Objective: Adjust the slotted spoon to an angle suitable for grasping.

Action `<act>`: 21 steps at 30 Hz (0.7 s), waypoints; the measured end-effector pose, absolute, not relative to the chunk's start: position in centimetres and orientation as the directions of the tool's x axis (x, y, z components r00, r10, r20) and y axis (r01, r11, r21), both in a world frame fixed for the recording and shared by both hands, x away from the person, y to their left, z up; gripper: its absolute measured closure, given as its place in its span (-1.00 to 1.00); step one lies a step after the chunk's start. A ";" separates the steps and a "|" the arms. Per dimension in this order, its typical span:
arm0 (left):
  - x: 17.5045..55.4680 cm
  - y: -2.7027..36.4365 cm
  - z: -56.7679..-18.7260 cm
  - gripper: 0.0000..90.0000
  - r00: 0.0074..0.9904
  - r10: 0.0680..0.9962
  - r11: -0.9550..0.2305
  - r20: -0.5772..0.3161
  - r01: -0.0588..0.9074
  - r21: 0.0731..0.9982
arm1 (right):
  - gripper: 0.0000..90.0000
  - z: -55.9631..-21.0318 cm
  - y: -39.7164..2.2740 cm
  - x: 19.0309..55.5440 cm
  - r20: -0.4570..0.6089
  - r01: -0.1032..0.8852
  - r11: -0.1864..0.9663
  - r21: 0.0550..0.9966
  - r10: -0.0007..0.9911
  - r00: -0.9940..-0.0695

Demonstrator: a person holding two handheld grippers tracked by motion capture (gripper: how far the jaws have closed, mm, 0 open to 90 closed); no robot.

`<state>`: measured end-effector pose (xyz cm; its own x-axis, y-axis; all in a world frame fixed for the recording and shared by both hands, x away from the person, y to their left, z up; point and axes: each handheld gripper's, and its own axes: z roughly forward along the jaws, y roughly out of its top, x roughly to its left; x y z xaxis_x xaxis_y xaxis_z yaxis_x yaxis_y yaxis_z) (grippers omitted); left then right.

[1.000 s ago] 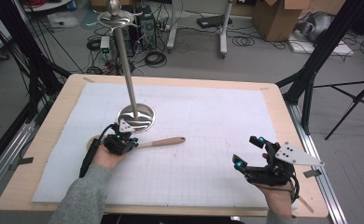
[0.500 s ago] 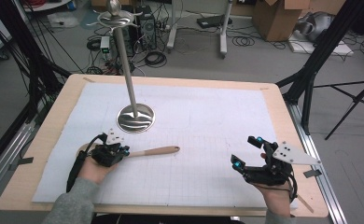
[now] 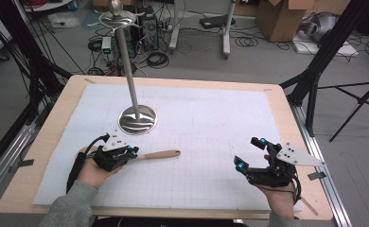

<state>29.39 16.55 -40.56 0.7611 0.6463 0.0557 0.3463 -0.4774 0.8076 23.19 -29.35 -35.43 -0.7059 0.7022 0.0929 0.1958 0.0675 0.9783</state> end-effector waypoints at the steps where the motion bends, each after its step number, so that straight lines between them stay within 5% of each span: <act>1: 29.4 16.2 -40.5 0.99 0.776 0.629 -0.487 0.053 0.339 0.805 | -0.78 -35.4 -29.3 23.2 0.093 0.196 0.067 0.978 0.702 -0.706; 12: 30.8 12.8 -42.5 0.99 0.842 0.538 -0.573 0.034 0.336 0.748 | -0.78 -35.3 -29.8 23.1 0.091 0.183 0.056 0.981 0.704 -0.705; 21: 31.3 12.1 -43.1 0.99 0.832 0.550 -0.596 0.068 0.334 0.730 | -0.78 -35.3 -29.8 23.0 0.091 0.181 0.054 0.982 0.703 -0.705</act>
